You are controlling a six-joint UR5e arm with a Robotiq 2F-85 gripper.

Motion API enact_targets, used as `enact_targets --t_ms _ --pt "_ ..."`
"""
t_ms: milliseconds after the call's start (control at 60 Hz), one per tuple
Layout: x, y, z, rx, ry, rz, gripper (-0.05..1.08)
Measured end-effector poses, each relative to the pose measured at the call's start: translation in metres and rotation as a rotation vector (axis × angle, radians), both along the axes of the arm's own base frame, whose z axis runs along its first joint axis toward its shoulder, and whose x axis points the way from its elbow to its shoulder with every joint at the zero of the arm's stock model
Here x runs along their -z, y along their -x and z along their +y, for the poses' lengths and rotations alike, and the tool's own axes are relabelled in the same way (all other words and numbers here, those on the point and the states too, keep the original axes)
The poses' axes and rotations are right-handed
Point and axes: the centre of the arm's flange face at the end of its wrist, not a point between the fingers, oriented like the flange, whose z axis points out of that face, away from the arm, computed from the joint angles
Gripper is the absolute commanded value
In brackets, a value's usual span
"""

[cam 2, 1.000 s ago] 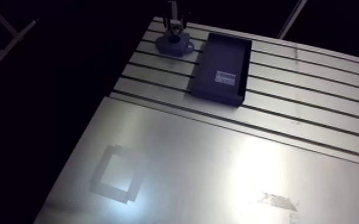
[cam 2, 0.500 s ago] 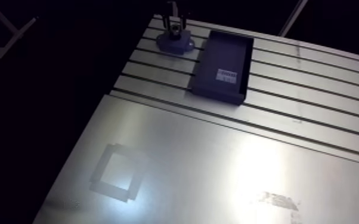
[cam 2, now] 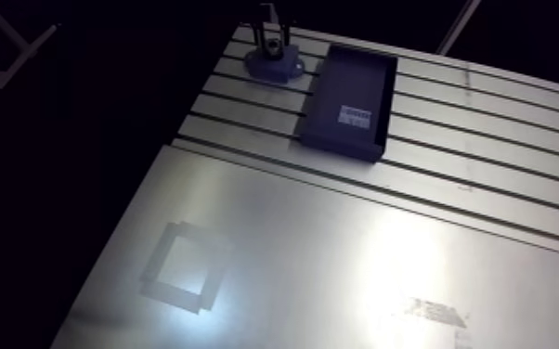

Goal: Pick up the bearing and press it into the housing until flush.

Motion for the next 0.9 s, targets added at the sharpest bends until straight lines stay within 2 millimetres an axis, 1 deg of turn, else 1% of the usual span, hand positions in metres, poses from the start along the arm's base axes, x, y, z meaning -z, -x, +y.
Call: enact_targets --t_ms 900 --pt "0.0076 -0.0004 -0.0004 -0.001 -0.006 -0.010 0.76"
